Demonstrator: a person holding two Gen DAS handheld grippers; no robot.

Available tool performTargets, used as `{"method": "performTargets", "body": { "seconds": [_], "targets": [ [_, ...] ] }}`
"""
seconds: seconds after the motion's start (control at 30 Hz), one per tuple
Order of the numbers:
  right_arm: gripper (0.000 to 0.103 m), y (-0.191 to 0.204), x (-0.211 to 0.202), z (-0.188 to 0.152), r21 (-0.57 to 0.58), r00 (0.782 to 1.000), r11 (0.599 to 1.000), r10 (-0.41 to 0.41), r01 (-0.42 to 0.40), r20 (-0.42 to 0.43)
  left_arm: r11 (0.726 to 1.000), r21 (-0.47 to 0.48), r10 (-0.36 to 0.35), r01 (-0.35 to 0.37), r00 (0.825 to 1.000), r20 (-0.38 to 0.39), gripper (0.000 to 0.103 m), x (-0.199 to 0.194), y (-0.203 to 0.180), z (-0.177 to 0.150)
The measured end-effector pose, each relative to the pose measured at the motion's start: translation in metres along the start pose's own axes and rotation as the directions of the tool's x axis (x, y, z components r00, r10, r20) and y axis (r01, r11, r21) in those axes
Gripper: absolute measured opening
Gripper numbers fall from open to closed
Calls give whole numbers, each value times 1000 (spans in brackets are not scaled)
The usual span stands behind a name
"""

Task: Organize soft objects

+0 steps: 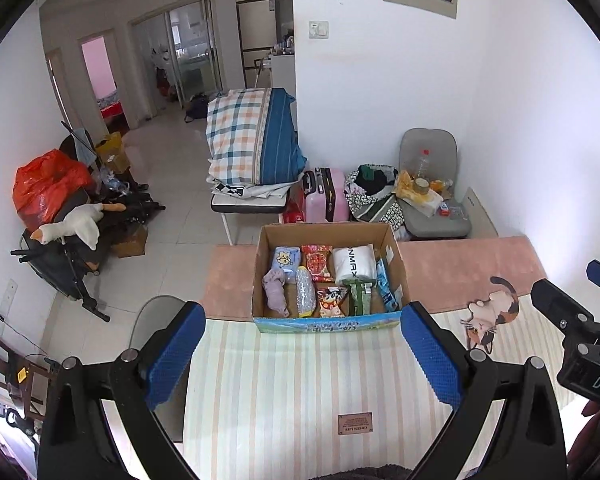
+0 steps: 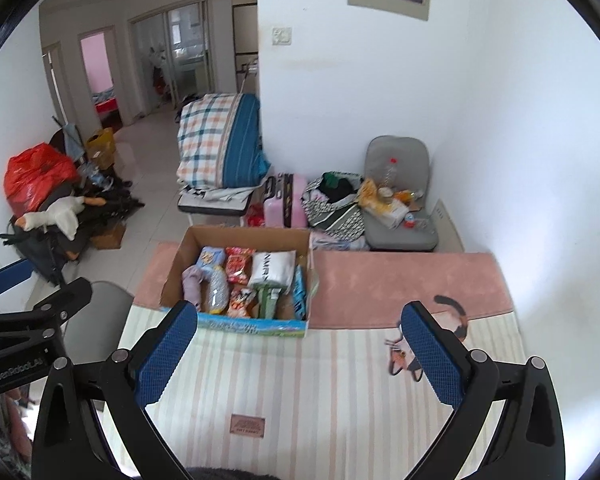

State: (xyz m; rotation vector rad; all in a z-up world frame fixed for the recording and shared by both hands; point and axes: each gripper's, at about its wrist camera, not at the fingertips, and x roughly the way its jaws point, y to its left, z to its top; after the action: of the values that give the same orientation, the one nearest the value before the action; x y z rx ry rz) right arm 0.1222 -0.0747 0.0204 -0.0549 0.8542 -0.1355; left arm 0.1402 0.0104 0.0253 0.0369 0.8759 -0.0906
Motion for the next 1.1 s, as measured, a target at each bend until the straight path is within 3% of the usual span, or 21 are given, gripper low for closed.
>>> {"method": "performTargets", "body": {
  "seconds": [1.1],
  "targets": [
    [103, -3, 13, 7, 5, 999, 1000, -19, 19, 29, 999, -34, 10, -10, 1000, 0, 100, 7, 2, 6]
  ]
}}
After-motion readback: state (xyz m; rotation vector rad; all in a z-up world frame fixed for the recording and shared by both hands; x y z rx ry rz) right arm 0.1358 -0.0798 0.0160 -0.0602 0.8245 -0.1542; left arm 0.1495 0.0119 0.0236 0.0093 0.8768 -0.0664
